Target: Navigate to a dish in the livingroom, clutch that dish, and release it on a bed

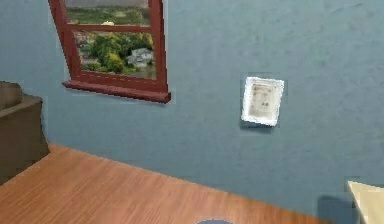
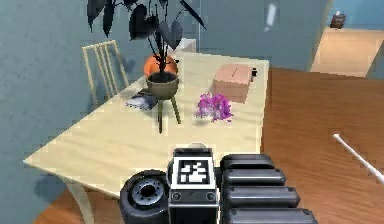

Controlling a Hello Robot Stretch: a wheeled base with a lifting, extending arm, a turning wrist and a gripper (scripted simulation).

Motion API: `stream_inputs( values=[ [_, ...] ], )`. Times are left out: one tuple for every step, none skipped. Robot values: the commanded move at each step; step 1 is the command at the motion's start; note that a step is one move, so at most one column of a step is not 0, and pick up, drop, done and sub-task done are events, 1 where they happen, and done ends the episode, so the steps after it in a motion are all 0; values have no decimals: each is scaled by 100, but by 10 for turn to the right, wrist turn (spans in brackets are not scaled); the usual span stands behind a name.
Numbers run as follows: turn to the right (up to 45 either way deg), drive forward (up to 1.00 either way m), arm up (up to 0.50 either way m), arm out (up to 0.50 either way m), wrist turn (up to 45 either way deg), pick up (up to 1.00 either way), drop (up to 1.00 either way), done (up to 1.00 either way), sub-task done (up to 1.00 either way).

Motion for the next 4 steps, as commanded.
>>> stream_inputs(
  values=[
    [-450, 0, 0, 0, 0, 0, 0, 0, 0],
    [-270, 0, 0, 0, 0, 0, 0, 0, 0],
    [0, 100, 0, 0, 0, 0, 0, 0, 0],
    [0, 100, 0, 0, 0, 0, 0, 0, 0]
  ],
)
